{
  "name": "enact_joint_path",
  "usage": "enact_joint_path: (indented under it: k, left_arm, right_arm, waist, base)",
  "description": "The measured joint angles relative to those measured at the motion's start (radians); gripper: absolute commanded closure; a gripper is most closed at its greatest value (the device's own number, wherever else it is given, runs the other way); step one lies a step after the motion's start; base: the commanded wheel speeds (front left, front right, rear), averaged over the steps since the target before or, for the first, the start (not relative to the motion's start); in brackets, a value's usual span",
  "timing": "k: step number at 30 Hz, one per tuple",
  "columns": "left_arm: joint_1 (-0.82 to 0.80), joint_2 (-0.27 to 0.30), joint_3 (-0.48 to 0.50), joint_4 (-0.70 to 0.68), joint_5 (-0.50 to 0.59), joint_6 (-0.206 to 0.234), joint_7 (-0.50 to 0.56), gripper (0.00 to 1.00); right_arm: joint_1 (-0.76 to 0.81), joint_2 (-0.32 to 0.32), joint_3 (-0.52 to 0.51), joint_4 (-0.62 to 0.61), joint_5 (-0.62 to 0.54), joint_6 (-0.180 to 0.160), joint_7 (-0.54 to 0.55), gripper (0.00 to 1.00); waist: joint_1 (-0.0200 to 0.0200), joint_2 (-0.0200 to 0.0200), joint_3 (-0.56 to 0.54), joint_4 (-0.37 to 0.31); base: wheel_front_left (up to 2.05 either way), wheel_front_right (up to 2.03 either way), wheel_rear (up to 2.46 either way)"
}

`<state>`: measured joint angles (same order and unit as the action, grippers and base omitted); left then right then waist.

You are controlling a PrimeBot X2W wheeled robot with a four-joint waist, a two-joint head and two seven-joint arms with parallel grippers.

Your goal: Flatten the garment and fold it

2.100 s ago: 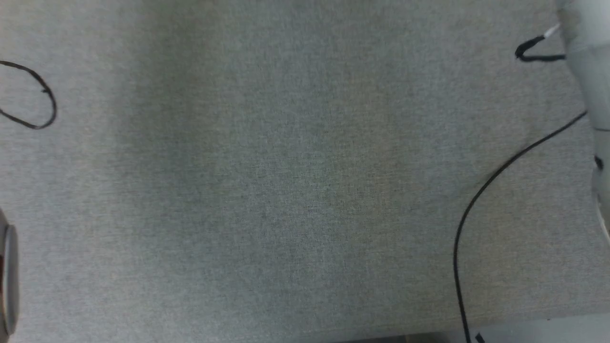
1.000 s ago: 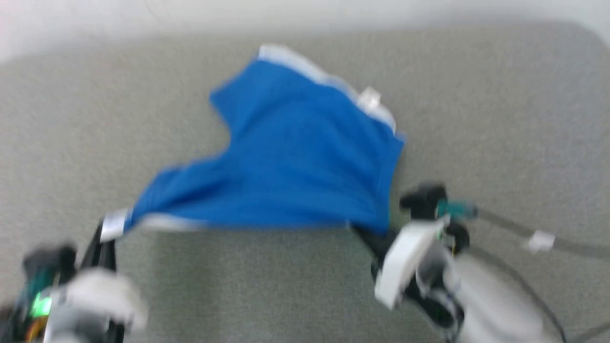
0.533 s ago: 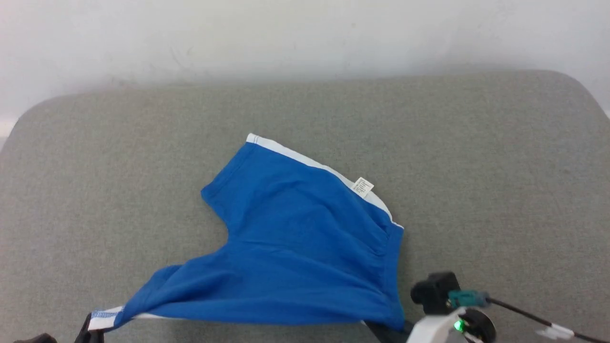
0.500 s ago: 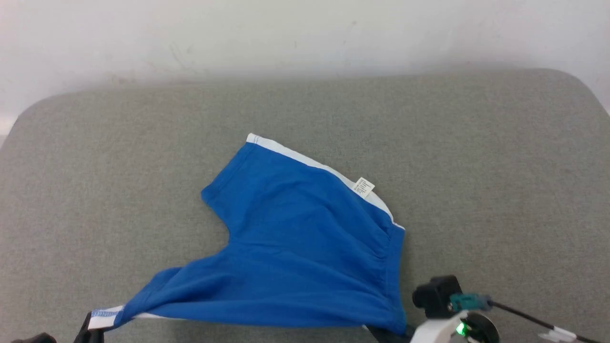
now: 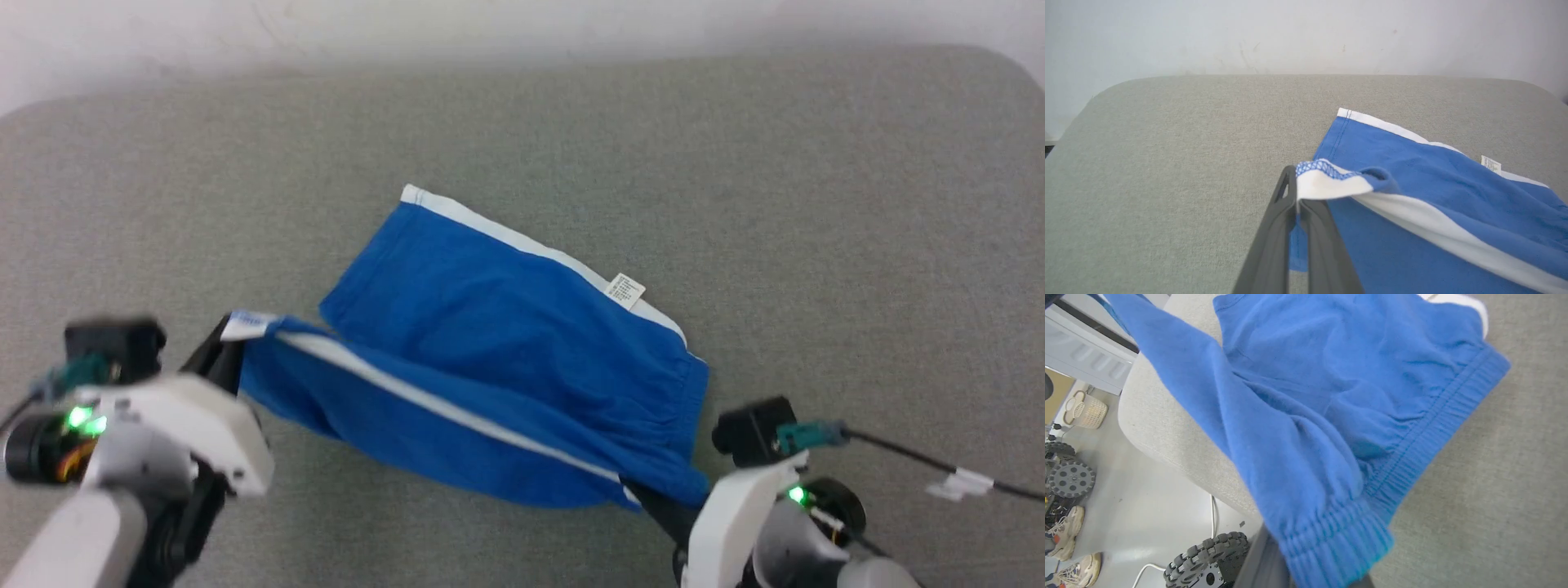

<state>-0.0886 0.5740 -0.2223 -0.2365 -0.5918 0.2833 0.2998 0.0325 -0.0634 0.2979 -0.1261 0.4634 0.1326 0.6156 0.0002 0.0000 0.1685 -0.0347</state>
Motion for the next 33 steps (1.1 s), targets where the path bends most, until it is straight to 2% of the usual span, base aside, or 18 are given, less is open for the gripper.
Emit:
enact_joint_path:
  k: [6, 9, 15, 21, 23, 24, 25, 26, 27, 28, 29, 33]
  left_arm:
    - [-0.298, 0.003, -0.079, 0.201, -0.034, -0.12, 0.15, 1.0]
    - [-0.422, 0.002, -0.111, 0.272, -0.036, -0.159, 0.218, 1.0]
    - [-0.619, -0.011, -0.152, 0.375, -0.019, -0.187, 0.303, 1.0]
    - [-0.703, -0.029, -0.184, 0.492, -0.013, -0.194, 0.38, 1.0]
    - [-0.711, -0.038, -0.186, 0.527, -0.014, -0.194, 0.386, 0.98]
    - [-0.714, -0.044, -0.184, 0.541, -0.015, -0.193, 0.383, 0.77]
    - [-0.717, -0.05, -0.18, 0.556, -0.018, -0.193, 0.375, 0.53]
    - [-0.718, -0.057, -0.176, 0.567, -0.025, -0.191, 0.367, 0.14]
    - [-0.718, -0.063, -0.174, 0.578, -0.029, -0.191, 0.358, 0.0]
    - [-0.718, -0.068, -0.171, 0.585, -0.032, -0.191, 0.344, 0.0]
    - [-0.718, -0.074, -0.166, 0.593, -0.037, -0.191, 0.332, 0.0]
    - [-0.716, -0.087, -0.151, 0.598, -0.045, -0.193, 0.265, 0.0]
  right_arm:
    - [-0.141, 0.009, -0.004, 0.06, 0.026, -0.001, 0.007, 1.0]
    - [-0.196, 0.01, 0.001, 0.085, 0.038, -0.001, 0.008, 1.0]
    - [-0.277, 0.01, 0.006, 0.121, 0.076, -0.001, -0.02, 1.0]
    - [-0.339, 0.01, 0.03, 0.159, 0.102, -0.001, -0.046, 1.0]
    - [-0.362, 0.011, 0.04, 0.175, 0.113, -0.001, -0.061, 1.0]
    - [-0.372, 0.01, 0.046, 0.183, 0.119, -0.001, -0.065, 0.98]
    - [-0.383, 0.011, 0.052, 0.192, 0.119, -0.001, -0.073, 0.87]
    - [-0.391, 0.011, 0.058, 0.2, 0.124, -0.001, -0.081, 0.74]
    - [-0.398, 0.011, 0.063, 0.207, 0.131, -0.001, -0.087, 0.62]
    - [-0.404, 0.011, 0.068, 0.212, 0.131, -0.001, -0.095, 0.22]
    - [-0.408, 0.011, 0.073, 0.22, 0.127, -0.001, -0.103, 0.0]
    - [-0.411, 0.012, 0.089, 0.232, 0.104, -0.001, -0.137, 0.0]
  waist:
    - [0.0001, 0.0, 0.066, -0.036]
    - [0.0002, 0.0, 0.1, -0.06]
    - [0.0001, 0.0, 0.167, -0.11]
    - [0.0, -0.0001, 0.226, -0.158]
    - [0.0, 0.0, 0.243, -0.172]
    - [0.0001, 0.0, 0.25, -0.179]
    - [0.0, 0.0, 0.258, -0.185]
    - [0.0, -0.0001, 0.264, -0.191]
    - [0.0, 0.0, 0.27, -0.196]
    - [0.0, 0.0, 0.275, -0.2]
    - [0.0, 0.0, 0.278, -0.203]
    - [-0.0002, 0.0, 0.273, -0.199]
  base:
    - [0.0, 0.0, 0.0]
    - [0.0, 0.0, 0.0]
    - [0.0, 0.0, 0.0]
    - [0.0, 0.0, 0.0]
    - [0.0, 0.0, 0.0]
    - [0.0, 0.0, 0.0]
    - [0.0, 0.0, 0.0]
    - [0.0, 0.0, 0.0]
    - [0.0, 0.0, 0.0]
    - [0.0, 0.0, 0.0]
    - [0.0, 0.0, 0.0]
    - [0.0, 0.0, 0.0]
